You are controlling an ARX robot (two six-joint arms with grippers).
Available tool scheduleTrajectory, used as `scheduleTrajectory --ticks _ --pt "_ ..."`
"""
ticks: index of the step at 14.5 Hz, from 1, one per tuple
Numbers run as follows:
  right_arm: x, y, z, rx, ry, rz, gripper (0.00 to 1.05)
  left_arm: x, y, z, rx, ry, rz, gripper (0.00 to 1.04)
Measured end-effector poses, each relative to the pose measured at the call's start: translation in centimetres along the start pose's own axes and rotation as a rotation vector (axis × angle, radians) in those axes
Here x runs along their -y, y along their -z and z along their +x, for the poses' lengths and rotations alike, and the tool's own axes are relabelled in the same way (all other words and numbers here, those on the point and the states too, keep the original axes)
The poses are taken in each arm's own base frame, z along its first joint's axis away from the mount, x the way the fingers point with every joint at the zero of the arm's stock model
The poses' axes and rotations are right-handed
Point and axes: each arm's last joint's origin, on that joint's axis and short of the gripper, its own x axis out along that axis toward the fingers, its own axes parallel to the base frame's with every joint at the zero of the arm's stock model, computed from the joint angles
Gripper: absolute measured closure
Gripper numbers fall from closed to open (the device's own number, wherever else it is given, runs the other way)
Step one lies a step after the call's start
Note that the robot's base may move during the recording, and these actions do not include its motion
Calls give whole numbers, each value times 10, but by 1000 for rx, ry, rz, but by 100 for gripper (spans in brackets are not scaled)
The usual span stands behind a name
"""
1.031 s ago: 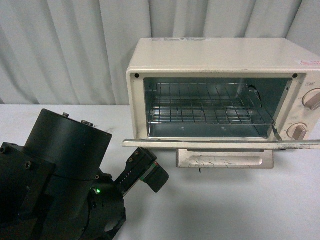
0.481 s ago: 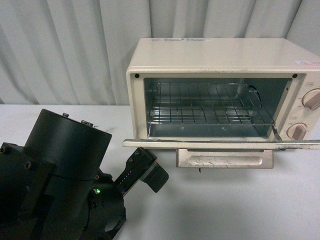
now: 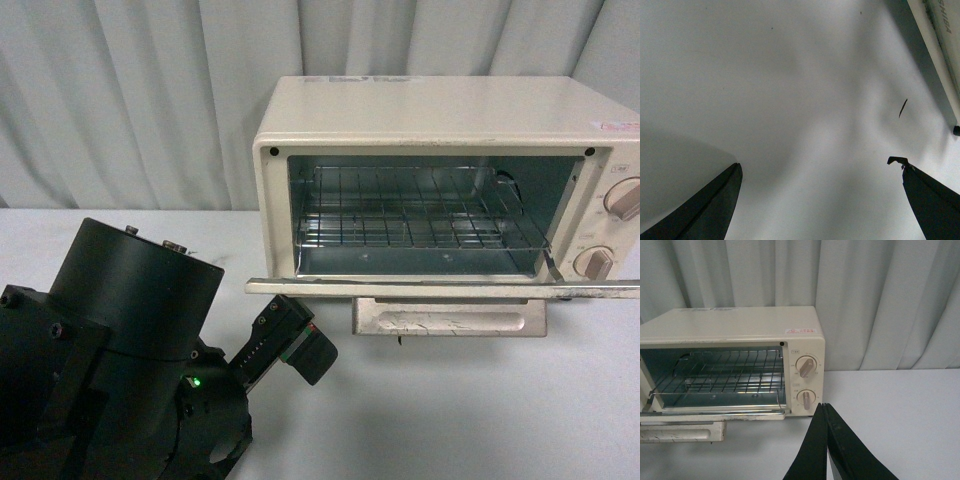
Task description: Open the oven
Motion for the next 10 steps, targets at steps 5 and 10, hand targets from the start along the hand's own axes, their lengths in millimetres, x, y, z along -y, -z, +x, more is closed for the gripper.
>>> scheduleTrajectory --ticks 5,10 --pt "0 1 -2 -4 0 0 103 0 0 0 0 0 0 7" --pt "0 3 -13 -9 0 0 55 0 0 0 0 -1 0 7"
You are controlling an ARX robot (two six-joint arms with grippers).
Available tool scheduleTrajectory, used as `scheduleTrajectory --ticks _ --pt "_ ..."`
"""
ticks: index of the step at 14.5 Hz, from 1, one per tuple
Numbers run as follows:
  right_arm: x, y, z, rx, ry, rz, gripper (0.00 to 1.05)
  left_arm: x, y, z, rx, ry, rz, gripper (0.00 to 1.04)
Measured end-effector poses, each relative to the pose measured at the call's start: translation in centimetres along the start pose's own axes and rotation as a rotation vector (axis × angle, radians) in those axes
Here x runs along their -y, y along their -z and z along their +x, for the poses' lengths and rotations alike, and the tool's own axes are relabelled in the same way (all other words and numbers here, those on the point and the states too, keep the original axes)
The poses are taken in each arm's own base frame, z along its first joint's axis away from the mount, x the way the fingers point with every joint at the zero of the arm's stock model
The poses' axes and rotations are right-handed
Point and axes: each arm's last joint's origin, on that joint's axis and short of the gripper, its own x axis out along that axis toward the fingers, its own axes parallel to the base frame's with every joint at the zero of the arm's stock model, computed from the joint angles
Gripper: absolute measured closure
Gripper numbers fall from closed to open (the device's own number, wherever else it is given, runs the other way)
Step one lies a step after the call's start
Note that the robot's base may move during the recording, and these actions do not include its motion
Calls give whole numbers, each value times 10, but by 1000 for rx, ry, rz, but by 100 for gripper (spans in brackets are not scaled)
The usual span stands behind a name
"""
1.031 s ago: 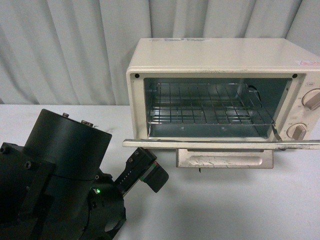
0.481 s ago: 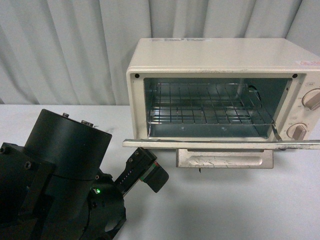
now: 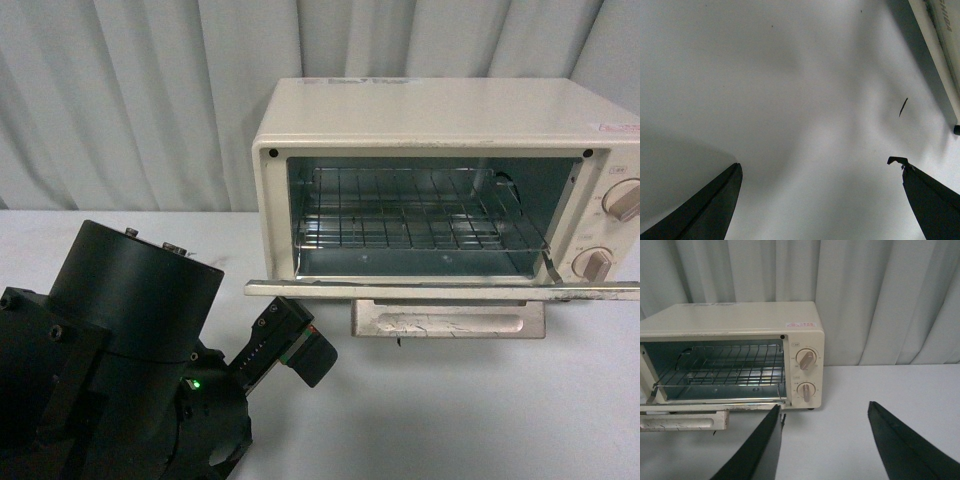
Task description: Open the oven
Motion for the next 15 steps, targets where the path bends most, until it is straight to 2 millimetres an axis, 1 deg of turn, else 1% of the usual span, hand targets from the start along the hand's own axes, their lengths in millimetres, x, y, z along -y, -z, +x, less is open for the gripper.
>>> scheduleTrajectory --ticks 1,2,5,7,8,9,10,11,12,13,14,15 --pt "0 0 0 0 0 0 44 0 0 0 0 0 0 7" --pt "0 0 0 0 0 0 39 0 0 0 0 0 0 7" --pt "0 0 0 0 0 0 33 0 0 0 0 0 0 7" --pt "0 0 0 0 0 0 28 0 0 0 1 0 0 7" --pt "0 0 0 0 0 0 19 0 0 0 0 0 0 7" --pt "0 0 0 0 0 0 6 0 0 0 0 0 0 7" --pt "0 0 0 0 0 0 6 0 0 0 0 0 0 7" --pt "0 0 0 0 0 0 7 -4 3 1 96 86 46 7" --pt "0 0 0 -2 1 0 6 -28 6 -19 205 190 195 7" --pt "0 0 0 -2 -1 0 6 -40 -18 -79 228 349 443 7" --pt "0 0 0 -2 0 0 6 -52 -42 -131 369 375 560 7" --pt "0 0 0 -1 -1 0 6 -47 -49 -160 638 335 661 14"
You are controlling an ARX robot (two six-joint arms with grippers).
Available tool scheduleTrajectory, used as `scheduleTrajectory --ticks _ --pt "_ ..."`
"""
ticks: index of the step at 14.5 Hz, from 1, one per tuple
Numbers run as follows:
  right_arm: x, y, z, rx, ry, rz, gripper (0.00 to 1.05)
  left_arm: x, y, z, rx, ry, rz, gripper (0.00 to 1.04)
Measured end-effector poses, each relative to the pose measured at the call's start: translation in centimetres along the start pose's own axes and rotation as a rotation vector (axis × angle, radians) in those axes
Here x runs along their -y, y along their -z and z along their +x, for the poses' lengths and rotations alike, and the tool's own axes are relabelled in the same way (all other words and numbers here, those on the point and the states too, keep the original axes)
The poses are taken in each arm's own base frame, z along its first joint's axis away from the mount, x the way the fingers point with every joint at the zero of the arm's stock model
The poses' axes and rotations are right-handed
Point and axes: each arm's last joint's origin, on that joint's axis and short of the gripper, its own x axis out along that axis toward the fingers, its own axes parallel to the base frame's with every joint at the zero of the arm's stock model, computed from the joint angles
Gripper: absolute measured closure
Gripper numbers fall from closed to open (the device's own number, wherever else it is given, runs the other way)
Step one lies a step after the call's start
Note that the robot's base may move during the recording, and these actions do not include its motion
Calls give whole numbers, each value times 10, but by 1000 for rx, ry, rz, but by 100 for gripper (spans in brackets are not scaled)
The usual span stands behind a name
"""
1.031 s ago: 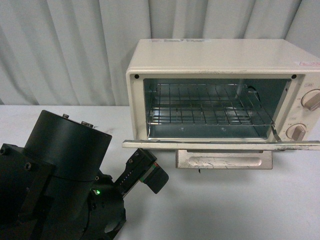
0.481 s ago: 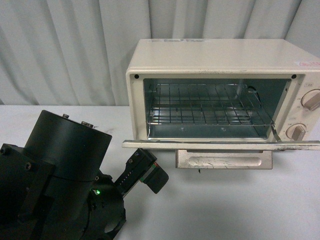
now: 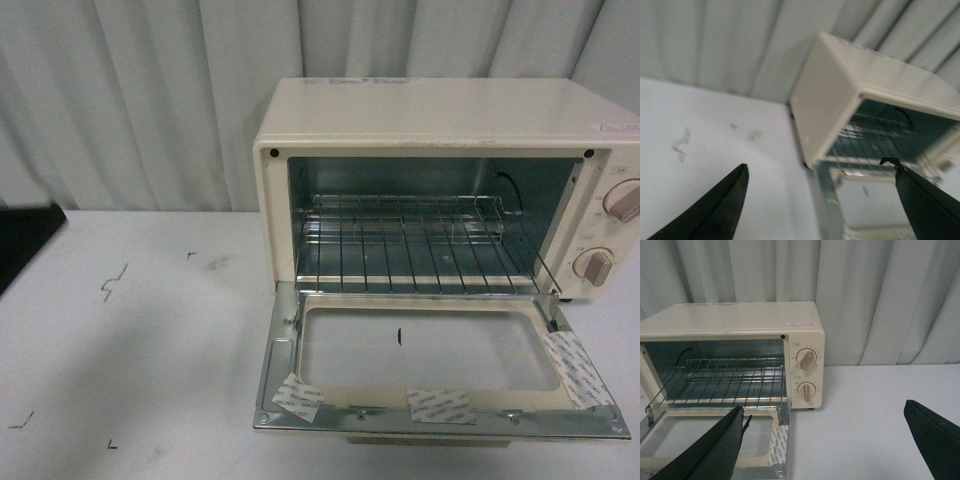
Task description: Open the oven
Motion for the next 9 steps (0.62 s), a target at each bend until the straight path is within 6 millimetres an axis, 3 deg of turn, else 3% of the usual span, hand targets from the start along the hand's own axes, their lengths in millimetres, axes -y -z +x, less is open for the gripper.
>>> scheduleTrajectory --ticks 1,2,6,9 --pt "0 0 0 0 0 0 6 -6 -5 -30 166 -252 319 66" --pt "0 0 0 0 0 0 6 -11 -4 -37 152 -239 336 81" --pt "0 0 0 0 0 0 6 -15 -8 -46 175 -270 340 101" --pt "0 0 0 0 0 0 6 -13 -8 -49 177 -258 345 103"
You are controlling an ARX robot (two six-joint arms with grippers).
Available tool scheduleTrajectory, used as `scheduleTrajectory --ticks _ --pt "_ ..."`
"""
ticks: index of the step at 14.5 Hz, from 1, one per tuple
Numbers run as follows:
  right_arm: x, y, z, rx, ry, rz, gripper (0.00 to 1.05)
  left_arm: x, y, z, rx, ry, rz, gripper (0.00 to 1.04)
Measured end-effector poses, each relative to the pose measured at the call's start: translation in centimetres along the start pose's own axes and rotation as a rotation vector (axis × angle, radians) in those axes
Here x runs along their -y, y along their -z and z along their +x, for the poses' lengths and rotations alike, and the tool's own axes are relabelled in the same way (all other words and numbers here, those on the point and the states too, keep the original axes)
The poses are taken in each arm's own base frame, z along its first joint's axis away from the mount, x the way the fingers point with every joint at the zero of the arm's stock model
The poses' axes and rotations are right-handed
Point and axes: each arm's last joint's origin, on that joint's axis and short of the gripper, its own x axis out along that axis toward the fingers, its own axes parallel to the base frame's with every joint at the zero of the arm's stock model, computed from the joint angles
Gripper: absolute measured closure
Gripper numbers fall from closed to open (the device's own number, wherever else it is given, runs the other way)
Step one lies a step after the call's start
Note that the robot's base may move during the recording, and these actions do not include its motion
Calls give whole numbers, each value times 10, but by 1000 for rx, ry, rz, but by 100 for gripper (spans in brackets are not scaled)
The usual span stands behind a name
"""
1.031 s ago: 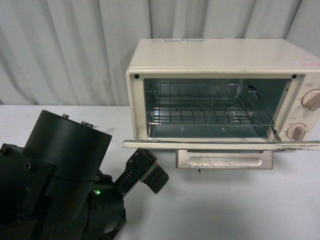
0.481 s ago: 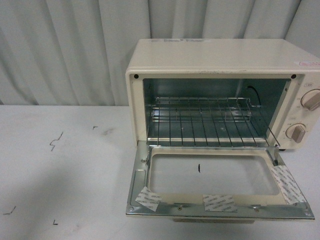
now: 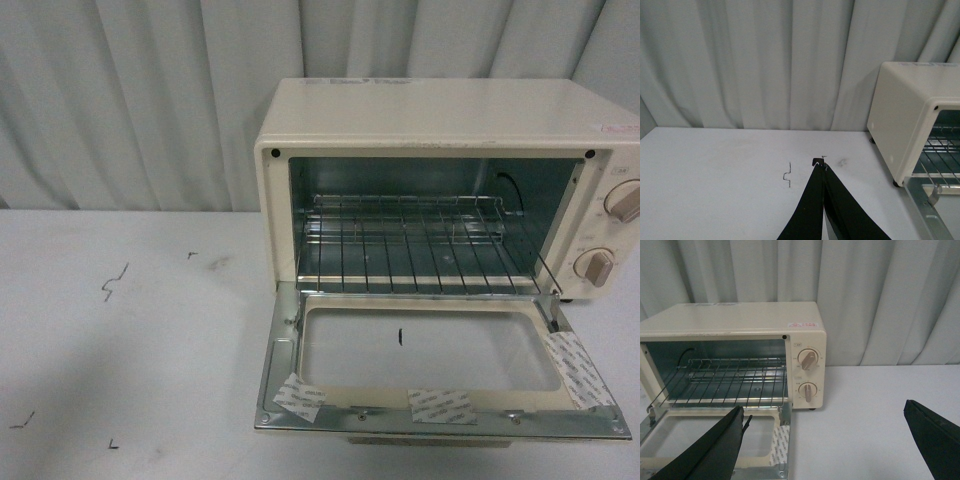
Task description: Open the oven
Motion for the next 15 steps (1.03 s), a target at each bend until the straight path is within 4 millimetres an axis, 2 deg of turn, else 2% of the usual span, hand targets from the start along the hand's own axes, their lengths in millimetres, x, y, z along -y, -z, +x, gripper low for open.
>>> scheduleTrajectory --ticks 15 --pt "0 0 0 0 0 0 6 0 -5 -30 16 6 0 103"
